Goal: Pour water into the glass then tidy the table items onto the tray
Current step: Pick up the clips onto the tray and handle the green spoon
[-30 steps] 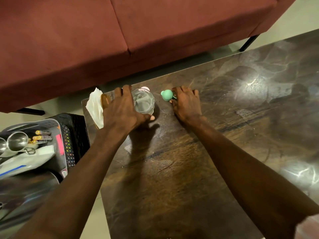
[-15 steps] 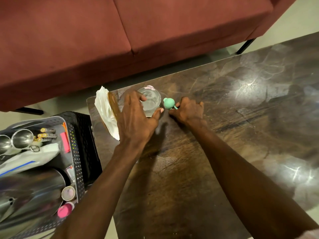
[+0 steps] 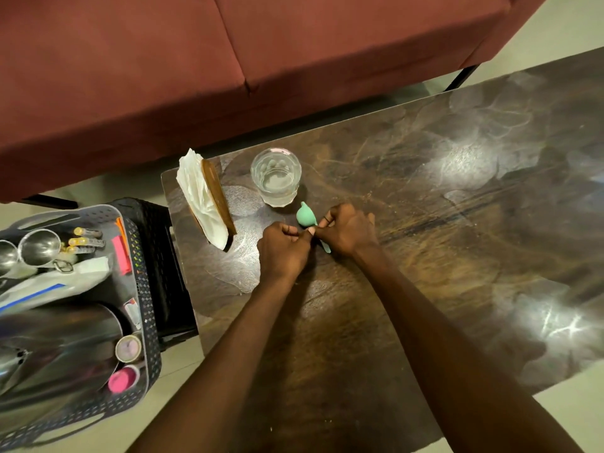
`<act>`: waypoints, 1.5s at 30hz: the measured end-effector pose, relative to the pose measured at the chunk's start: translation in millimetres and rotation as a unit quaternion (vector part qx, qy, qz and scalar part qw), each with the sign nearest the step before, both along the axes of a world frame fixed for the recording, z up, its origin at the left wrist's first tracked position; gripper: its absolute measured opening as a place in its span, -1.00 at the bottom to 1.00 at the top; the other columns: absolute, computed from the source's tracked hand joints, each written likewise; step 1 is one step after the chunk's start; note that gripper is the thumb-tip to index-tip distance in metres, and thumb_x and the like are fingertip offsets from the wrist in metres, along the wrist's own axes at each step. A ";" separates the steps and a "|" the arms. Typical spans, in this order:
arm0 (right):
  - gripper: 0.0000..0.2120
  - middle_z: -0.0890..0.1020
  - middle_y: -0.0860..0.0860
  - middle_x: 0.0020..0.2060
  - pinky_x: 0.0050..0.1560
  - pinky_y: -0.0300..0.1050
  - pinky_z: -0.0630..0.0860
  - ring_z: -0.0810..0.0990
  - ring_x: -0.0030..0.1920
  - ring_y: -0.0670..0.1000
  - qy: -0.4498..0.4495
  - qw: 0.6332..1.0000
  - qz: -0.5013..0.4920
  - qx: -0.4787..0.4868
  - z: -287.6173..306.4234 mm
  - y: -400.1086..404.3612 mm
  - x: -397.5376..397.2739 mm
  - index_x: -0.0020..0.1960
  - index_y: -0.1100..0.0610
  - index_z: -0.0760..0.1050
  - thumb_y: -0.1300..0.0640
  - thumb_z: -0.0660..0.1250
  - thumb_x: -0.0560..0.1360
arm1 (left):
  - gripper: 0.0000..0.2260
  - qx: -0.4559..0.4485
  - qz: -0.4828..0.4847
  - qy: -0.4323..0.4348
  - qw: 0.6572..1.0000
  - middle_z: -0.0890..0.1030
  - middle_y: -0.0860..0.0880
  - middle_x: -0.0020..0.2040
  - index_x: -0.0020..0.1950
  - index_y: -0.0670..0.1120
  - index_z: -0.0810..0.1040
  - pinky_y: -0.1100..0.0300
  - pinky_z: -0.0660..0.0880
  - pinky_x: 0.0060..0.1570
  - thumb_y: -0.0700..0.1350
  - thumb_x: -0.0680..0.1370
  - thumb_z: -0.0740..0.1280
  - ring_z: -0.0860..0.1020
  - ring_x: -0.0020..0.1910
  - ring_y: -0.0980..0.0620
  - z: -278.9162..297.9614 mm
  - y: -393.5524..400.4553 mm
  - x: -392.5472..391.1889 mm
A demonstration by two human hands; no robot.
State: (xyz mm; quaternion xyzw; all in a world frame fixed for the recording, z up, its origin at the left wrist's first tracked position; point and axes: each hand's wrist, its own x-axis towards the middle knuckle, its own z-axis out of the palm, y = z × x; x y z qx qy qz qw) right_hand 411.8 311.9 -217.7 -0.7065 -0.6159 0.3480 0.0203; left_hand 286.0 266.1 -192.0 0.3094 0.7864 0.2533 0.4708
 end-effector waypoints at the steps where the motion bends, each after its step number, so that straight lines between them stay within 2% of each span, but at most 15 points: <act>1: -0.74 0.56 -0.19 -0.30 0.19 0.00 0.23 0.61 -0.01 0.00 0.024 1.000 -0.004 0.011 0.4 -3.2 1.5 -0.12 0.01 0.58 -0.17 0.43 0.41 | -0.77 -0.011 0.013 -0.019 1.000 0.67 -0.05 -0.19 -0.10 -0.06 0.56 -0.10 0.61 -0.02 0.05 0.44 0.50 0.67 -0.11 -0.09 -2.0 0.8 1.6; 5: -0.77 0.57 -0.18 -0.41 0.21 0.09 0.39 0.60 -0.22 -0.08 0.090 0.995 0.000 0.049 8.0 -10.4 6.6 -0.37 -0.05 0.45 -0.05 0.45 0.38 | -0.70 -0.001 0.067 -0.079 0.995 0.69 -0.03 -0.11 0.01 -0.01 0.56 -0.08 0.61 0.04 0.12 0.41 0.51 0.68 -0.09 -0.02 -0.3 2.4 6.2; 9: -0.78 0.62 -0.12 -0.39 0.16 0.20 0.51 0.63 -0.26 -0.07 0.128 0.990 0.013 0.053 18.5 -9.9 4.6 -0.36 -0.05 0.45 0.00 0.46 0.38 | -0.67 0.037 0.110 -0.148 0.982 0.72 -0.06 -0.12 0.10 -0.04 0.60 -0.06 0.64 0.01 0.05 0.42 0.53 0.70 -0.11 -0.03 3.3 3.3 6.9; 13: -0.81 0.63 -0.09 -0.38 0.11 0.23 0.54 0.63 -0.26 -0.05 0.141 0.988 0.019 0.051 22.7 -5.4 0.9 -0.32 -0.04 0.47 -0.01 0.46 0.38 | -0.73 0.051 0.139 -0.180 0.972 0.72 -0.05 -0.14 0.07 -0.04 0.61 0.12 0.66 -0.13 -0.02 0.43 0.53 0.70 -0.13 0.01 4.6 8.0 5.5; 15: -0.82 0.63 -0.11 -0.40 0.09 0.23 0.55 0.63 -0.29 -0.06 0.147 0.988 0.021 0.047 21.4 -3.3 0.6 -0.32 -0.04 0.48 -0.03 0.46 0.36 | -0.74 0.053 0.145 -0.182 0.971 0.72 -0.04 -0.15 0.06 -0.05 0.63 0.12 0.66 -0.13 -0.04 0.42 0.54 0.70 -0.15 0.03 4.5 10.8 4.2; 18: -0.81 0.65 -0.09 -0.41 0.02 0.08 0.58 0.64 -0.34 -0.12 0.164 0.986 0.032 0.010 15.6 1.2 5.9 -0.27 0.00 0.55 -0.08 0.50 0.32 | -0.73 0.047 0.155 -0.179 0.970 0.71 -0.07 -0.15 0.07 -0.07 0.63 0.11 0.65 -0.16 -0.06 0.42 0.54 0.69 -0.18 0.02 3.7 12.9 1.6; 21: -0.84 0.67 -0.07 -0.37 -0.24 -0.15 0.56 0.63 -0.36 -0.16 0.194 0.980 0.036 -0.036 8.1 7.9 17.4 -0.22 -0.01 0.59 -0.03 0.54 0.34 | -0.76 0.040 0.157 -0.164 0.973 0.71 -0.10 -0.10 0.03 -0.02 0.62 0.13 0.64 -0.17 -0.04 0.42 0.54 0.70 -0.13 -0.02 -1.6 12.0 -3.8; 24: -0.92 0.67 -0.08 -0.35 -0.30 -0.29 0.48 0.60 -0.35 -0.22 0.194 0.980 0.025 -0.044 3.1 20.2 27.9 -0.22 -0.01 0.60 0.04 0.48 0.41 | -0.79 0.040 0.150 -0.133 0.979 0.70 -0.12 -0.09 -0.02 0.03 0.61 -0.03 0.64 -0.01 0.01 0.41 0.54 0.68 -0.07 -0.10 -8.1 8.8 -9.3; 27: -0.93 0.64 -0.09 -0.28 -0.22 -0.26 0.49 0.60 -0.26 -0.17 0.174 0.985 0.018 -0.008 -2.0 43.7 27.9 -0.16 -0.01 0.57 0.14 0.41 0.48 | -0.72 0.048 0.150 -0.109 0.981 0.70 -0.11 -0.09 0.03 -0.01 0.62 -0.15 0.60 0.04 0.05 0.40 0.54 0.67 -0.07 -0.11 -13.4 6.9 -11.3; 29: -0.86 0.60 -0.10 -0.15 -0.12 -0.29 0.45 0.56 -0.16 -0.16 0.167 0.985 0.032 0.027 -3.5 64.9 19.2 -0.02 0.00 0.52 0.23 0.36 0.51 | -0.70 0.051 0.155 -0.105 0.981 0.69 -0.08 -0.09 0.05 -0.01 0.62 -0.17 0.59 0.04 0.05 0.40 0.54 0.67 -0.07 -0.10 -15.8 5.7 -11.9; 32: -0.55 0.50 0.00 0.17 0.15 -0.16 0.49 0.51 0.16 -0.03 0.139 0.983 0.102 0.067 -3.1 100.7 -2.2 0.32 0.06 0.44 0.37 0.32 0.49 | -0.75 0.055 0.167 -0.096 0.980 0.68 -0.09 -0.11 0.03 0.02 0.62 -0.17 0.59 0.04 0.03 0.40 0.53 0.67 -0.08 -0.10 -18.1 5.0 -12.4; 34: -0.40 0.42 0.08 0.30 0.32 -0.04 0.48 0.45 0.31 0.05 0.137 0.975 0.160 0.068 -1.9 120.3 -18.1 0.46 0.05 0.35 0.40 0.32 0.48 | -0.76 0.056 0.178 -0.100 0.977 0.68 -0.09 -0.13 0.02 0.03 0.62 -0.16 0.60 0.05 0.02 0.41 0.53 0.67 -0.09 -0.08 -17.8 5.0 -11.7; 37: -0.42 0.39 0.11 0.30 0.36 0.06 0.41 0.38 0.32 0.10 0.100 0.955 0.265 0.086 -4.3 137.7 -36.2 0.52 -0.05 0.29 0.13 0.38 0.54 | -0.74 0.057 0.199 -0.118 0.971 0.68 -0.13 -0.12 0.05 -0.02 0.64 -0.15 0.59 0.06 0.00 0.41 0.53 0.67 -0.08 -0.12 -18.0 4.8 -12.0; 40: -0.46 0.39 0.11 0.29 0.32 0.11 0.40 0.38 0.28 0.13 0.063 0.935 0.334 0.102 -9.6 146.6 -41.3 0.49 -0.12 0.33 -0.14 0.32 0.54 | -0.77 0.058 0.207 -0.137 0.967 0.68 -0.18 -0.08 0.04 -0.02 0.65 -0.15 0.59 0.08 -0.01 0.42 0.53 0.66 -0.04 -0.17 -18.7 4.3 -12.5; 45: -0.53 0.38 0.06 0.29 0.29 0.05 0.37 0.37 0.25 0.08 0.035 0.915 0.382 0.128 -18.2 149.9 -35.5 0.45 -0.14 0.39 -0.20 0.23 0.57 | -0.78 0.059 0.207 -0.149 0.965 0.67 -0.20 -0.05 0.03 -0.02 0.66 -0.08 0.59 0.03 -0.01 0.43 0.52 0.66 -0.07 -0.15 -19.2 2.7 -11.4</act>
